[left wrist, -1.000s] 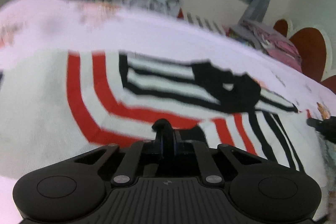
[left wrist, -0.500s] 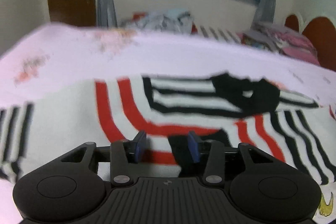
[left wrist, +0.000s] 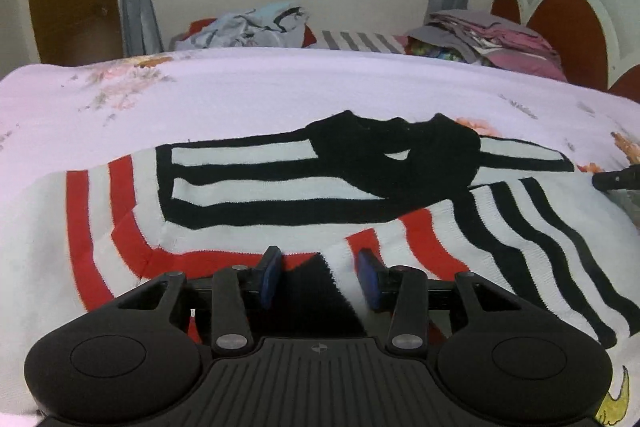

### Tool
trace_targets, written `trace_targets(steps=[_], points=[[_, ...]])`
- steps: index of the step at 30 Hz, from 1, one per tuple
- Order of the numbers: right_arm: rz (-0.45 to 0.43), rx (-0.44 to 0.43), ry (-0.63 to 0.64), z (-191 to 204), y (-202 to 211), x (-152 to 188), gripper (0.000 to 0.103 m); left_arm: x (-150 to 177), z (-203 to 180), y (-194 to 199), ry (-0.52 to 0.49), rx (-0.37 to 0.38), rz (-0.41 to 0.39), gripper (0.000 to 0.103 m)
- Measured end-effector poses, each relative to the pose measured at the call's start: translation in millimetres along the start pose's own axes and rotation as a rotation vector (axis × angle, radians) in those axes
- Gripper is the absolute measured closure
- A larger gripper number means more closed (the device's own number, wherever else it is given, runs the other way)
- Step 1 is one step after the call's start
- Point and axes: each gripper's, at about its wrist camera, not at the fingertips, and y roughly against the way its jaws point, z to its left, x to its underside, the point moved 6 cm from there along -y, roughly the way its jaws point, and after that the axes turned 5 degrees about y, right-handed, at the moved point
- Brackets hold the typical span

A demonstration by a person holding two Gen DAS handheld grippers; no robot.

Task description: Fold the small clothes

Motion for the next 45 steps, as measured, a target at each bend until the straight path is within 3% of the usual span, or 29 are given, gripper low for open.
trace_targets(steps=[3,6,8,9,11,13,17,19,22,23,25,28,35,36,38,39,41,42,43,45], points=[[0.021,0.048,0.125,12.9,2.0,-0.1,0.103,-0.7,-2.6,-3.4,-0.004,-0.01,0.003,0.06],[0.025,0.058,0.097,14.2,6.9,2.9,0.102,-6.8,-9.2,2.9,0.009,-0.034,0.006,0.059],[0.028,0.023,0.09,23.5,14.9,6.3,0.087,-7.3,-22.7,15.4,-0.023,-0.01,-0.015,0.059],[0.035,0.016,0.113,30.6,18.9,10.0,0.085,-5.0,-28.3,19.3,-0.029,-0.003,-0.008,0.059],[0.053,-0.009,0.136,45.3,28.3,20.7,0.088,3.0,-38.4,26.9,-0.027,0.043,0.008,0.059],[0.089,-0.01,0.129,52.8,39.9,39.9,0.09,16.3,-43.4,24.5,-0.074,0.023,0.05,0.059],[0.065,0.055,0.165,65.9,67.1,63.7,0.09,21.7,-42.3,24.3,-0.117,0.02,0.058,0.057],[0.031,0.03,0.153,73.9,86.0,65.6,0.088,16.2,-40.4,31.7,-0.112,0.002,0.04,0.057],[0.113,0.046,0.191,82.2,76.5,89.4,0.088,27.7,-38.4,30.3,-0.157,-0.005,0.057,0.056],[0.094,0.057,0.212,84.3,76.5,92.6,0.088,28.5,-37.0,32.3,-0.154,0.003,0.041,0.056],[0.071,0.067,0.187,88.9,79.8,82.0,0.087,23.9,-32.7,36.7,-0.129,0.001,0.043,0.056],[-0.03,0.028,0.165,106.9,76.2,51.2,0.086,13.7,-26.3,38.8,-0.107,-0.011,0.003,0.056],[-0.008,-0.103,0.196,182.9,1.0,20.8,0.088,4.2,-11.9,13.6,-0.081,-0.02,0.017,0.056],[0.008,-0.098,0.21,186.2,-7.8,21.0,0.087,4.8,-6.7,10.4,-0.073,-0.015,0.019,0.055],[0.038,0.02,0.193,167.2,-24.2,21.5,0.095,4.1,1.1,7.9,-0.06,0.011,0.021,0.053],[0.025,0.021,0.13,151.5,-23.7,19.6,0.103,2.8,2.1,7.7,-0.069,0.013,0.024,0.053],[0.035,0.04,0.046,134.8,-14.9,15.4,0.103,-2.1,2.8,12.3,-0.076,-0.007,0.025,0.053],[0.013,0.063,0.045,132.7,-2.7,13.2,0.099,-3.7,3.2,18.7,-0.073,-0.002,0.003,0.053],[-0.024,0.076,0.046,133.1,12.2,13.3,0.084,-4.0,4.0,25.7,-0.055,0.01,-0.013,0.053],[-0.047,0.065,0.047,139.1,33.8,22.3,0.083,-1.3,2.7,40.3,-0.017,0.046,-0.033,0.053]])
